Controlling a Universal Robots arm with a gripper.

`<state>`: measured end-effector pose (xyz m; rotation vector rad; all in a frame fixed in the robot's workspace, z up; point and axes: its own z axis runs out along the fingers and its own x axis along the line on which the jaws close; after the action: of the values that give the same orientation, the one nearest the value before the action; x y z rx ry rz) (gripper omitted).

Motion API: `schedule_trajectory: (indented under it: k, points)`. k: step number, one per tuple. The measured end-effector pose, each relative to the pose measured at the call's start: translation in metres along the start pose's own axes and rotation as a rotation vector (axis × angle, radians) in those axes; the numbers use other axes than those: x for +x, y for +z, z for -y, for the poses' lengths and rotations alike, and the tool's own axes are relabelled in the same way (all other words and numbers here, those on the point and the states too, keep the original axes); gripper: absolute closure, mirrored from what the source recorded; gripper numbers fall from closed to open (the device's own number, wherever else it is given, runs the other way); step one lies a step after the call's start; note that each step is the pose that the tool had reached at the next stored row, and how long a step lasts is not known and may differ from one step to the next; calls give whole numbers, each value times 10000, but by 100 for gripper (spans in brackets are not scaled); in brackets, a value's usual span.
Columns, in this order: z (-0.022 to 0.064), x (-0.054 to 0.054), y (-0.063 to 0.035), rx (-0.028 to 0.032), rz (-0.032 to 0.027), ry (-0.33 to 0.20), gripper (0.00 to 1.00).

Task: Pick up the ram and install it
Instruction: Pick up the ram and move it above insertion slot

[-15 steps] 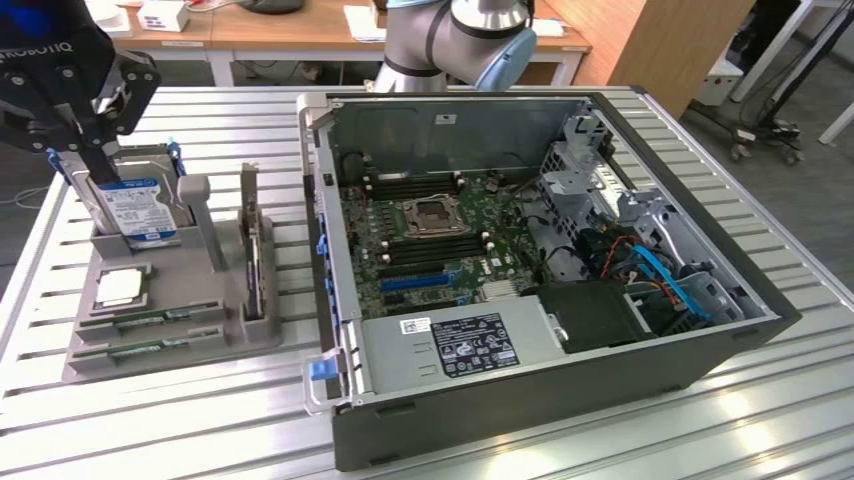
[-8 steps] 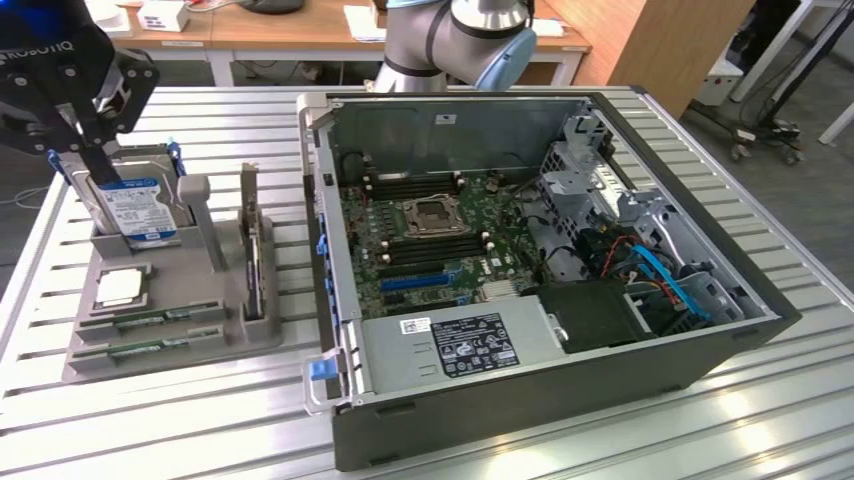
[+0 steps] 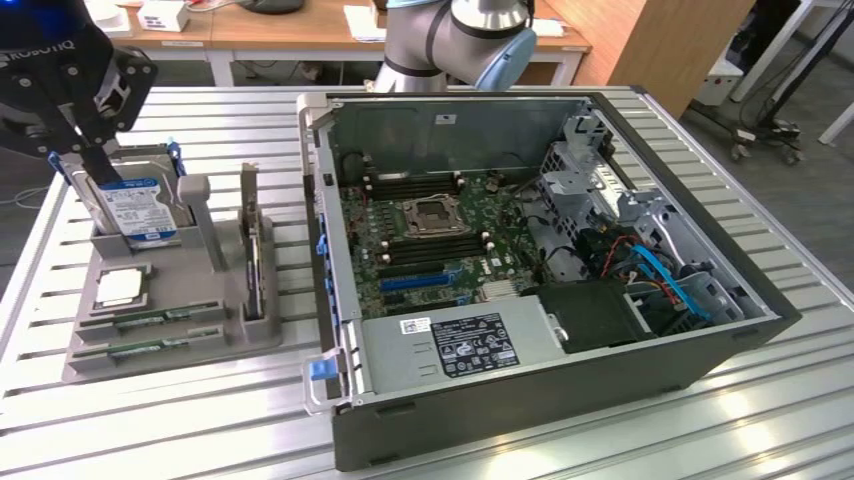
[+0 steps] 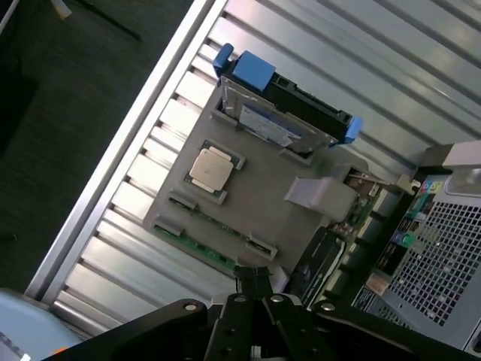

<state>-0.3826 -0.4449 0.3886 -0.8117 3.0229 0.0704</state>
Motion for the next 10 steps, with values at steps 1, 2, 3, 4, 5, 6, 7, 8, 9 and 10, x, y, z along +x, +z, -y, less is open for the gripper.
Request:
schedule_trajectory:
  k: [1,2,3,4,5,6,7,8,9,10]
  points:
    - [0,0,1,-3,-5,-139,91]
    - [0,0,2,-5,-11,-279,91]
    - [0,0,2,-7,-17,-410,91]
    - [0,0,2,-10,-23,-538,91]
    - [0,0,3,-12,-29,-676,91]
    - [0,0,4,-14,-34,-802,91]
    - [0,0,4,-17,-40,-928,91]
    - [0,0,5,-19,-45,-1054,91]
    - [0,0,6,-21,-50,-1185,91]
    - [0,0,6,-25,-56,-1318,91]
